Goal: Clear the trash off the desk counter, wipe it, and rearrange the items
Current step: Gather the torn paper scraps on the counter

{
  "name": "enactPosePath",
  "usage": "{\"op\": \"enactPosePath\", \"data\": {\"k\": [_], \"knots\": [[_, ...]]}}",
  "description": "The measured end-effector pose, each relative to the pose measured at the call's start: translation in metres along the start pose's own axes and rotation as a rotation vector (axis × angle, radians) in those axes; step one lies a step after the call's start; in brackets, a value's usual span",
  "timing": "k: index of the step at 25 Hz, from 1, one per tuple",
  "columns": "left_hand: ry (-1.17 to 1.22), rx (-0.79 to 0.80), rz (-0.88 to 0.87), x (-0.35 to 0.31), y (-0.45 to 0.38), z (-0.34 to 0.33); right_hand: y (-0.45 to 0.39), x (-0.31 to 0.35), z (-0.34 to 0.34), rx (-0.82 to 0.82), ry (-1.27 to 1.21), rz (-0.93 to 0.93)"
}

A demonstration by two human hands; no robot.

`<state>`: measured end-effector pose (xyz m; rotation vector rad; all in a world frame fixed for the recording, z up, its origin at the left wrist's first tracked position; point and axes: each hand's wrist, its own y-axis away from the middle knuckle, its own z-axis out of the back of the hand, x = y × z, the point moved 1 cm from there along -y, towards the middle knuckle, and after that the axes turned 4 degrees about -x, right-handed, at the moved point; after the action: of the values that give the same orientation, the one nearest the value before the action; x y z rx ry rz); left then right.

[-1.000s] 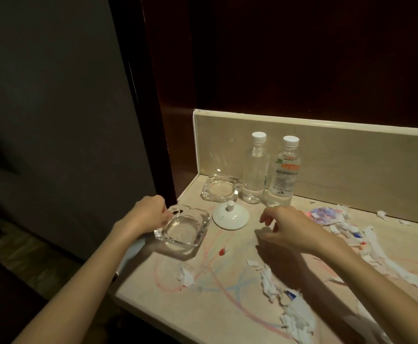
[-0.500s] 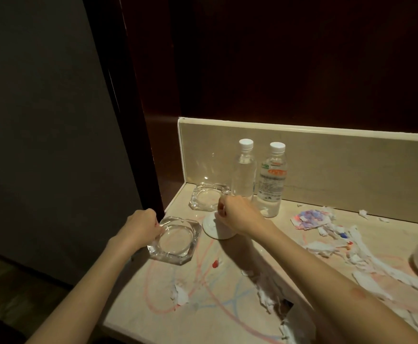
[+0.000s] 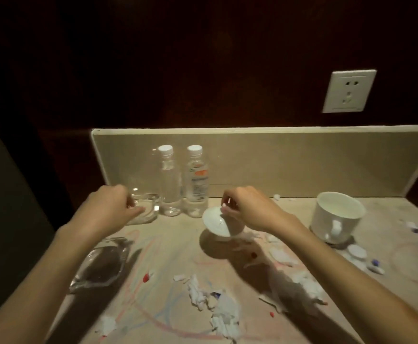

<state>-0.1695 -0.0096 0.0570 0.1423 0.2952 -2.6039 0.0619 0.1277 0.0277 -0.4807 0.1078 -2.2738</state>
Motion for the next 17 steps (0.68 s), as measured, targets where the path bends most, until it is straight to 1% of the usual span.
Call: {"op": "enactPosePath", "data": {"k": [3,6,9,11,13,15,17], "knots": [[0.08,0.035,-0.241,-0.085,-0.012,-0.017,0.031,-0.045,0.044,-0.14,0.046,-0.152],[0.201,0.136,-0.451,-0.166,-0.011,-0.049,0.055,-0.09,0.089,-0.292,0.101,-0.32],[0.341,0.186,-0.613,-0.24,0.003,-0.072,0.079,-0.136,0.128,-0.386,0.126,-0.45],[0.386,0.194,-0.664,-0.279,0.011,-0.086,0.097,-0.166,0.142,-0.421,0.128,-0.522],[0.407,0.214,-0.658,-0.304,0.014,-0.098,0.112,-0.195,0.142,-0.427,0.132,-0.603],[0.428,0.251,-0.622,-0.316,0.015,-0.108,0.122,-0.224,0.129,-0.365,0.155,-0.674],[0.485,0.325,-0.576,-0.319,0.013,-0.114,0.129,-0.247,0.11,-0.271,0.178,-0.713]]}}
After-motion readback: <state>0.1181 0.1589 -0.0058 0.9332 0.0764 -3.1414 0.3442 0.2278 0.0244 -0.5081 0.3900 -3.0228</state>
